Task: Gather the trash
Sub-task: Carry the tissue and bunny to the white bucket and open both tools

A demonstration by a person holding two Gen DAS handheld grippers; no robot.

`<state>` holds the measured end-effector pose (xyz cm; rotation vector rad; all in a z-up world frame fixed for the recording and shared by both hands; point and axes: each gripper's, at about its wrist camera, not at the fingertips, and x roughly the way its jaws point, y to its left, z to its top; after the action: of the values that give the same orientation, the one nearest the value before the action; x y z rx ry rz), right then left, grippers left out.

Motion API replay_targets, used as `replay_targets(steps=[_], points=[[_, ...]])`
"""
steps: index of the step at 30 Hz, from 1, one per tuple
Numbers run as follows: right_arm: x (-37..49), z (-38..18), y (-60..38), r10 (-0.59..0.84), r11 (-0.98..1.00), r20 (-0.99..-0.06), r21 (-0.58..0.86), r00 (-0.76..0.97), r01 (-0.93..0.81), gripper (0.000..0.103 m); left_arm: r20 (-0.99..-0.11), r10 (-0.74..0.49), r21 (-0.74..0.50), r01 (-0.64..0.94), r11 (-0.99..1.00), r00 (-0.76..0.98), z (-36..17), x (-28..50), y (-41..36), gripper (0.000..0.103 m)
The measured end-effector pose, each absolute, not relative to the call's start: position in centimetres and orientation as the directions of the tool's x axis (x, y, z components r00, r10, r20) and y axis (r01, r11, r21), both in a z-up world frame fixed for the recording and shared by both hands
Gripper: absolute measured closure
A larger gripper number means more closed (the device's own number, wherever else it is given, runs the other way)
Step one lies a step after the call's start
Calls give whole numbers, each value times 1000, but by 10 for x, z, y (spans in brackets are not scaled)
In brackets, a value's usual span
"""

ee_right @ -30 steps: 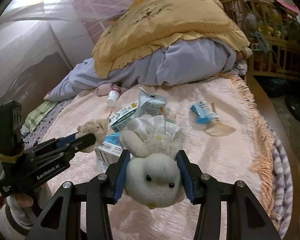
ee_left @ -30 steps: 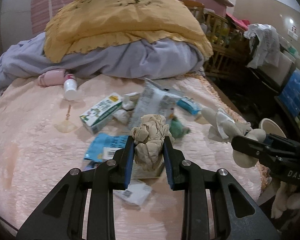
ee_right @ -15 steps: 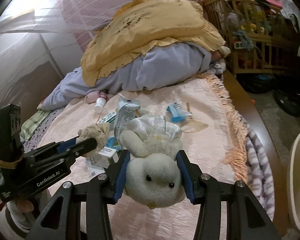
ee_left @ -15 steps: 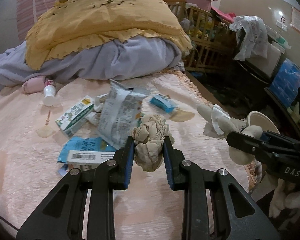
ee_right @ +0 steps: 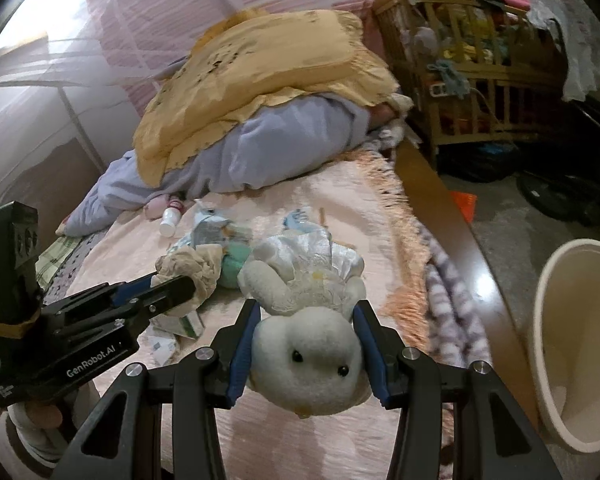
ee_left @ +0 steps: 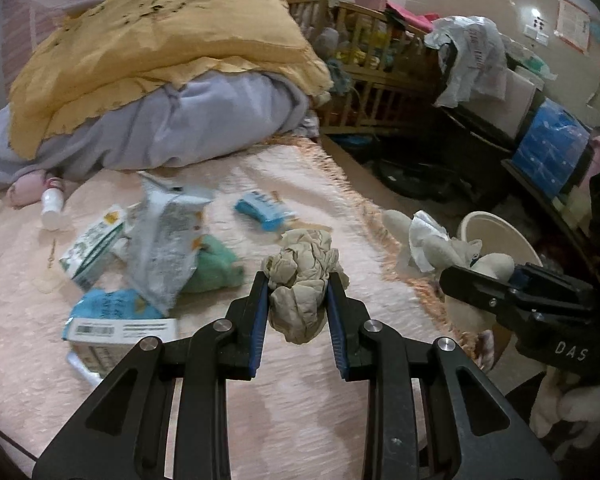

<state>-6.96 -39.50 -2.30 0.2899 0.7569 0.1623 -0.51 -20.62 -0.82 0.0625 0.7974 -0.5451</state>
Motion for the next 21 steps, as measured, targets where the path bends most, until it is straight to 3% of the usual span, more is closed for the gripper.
replay_targets(steps=[21], points=[[-114,-37,-521,57,921,-677,319,734,223,56,-721,-536,-172,634,754,440,-14,-13,-329,78]])
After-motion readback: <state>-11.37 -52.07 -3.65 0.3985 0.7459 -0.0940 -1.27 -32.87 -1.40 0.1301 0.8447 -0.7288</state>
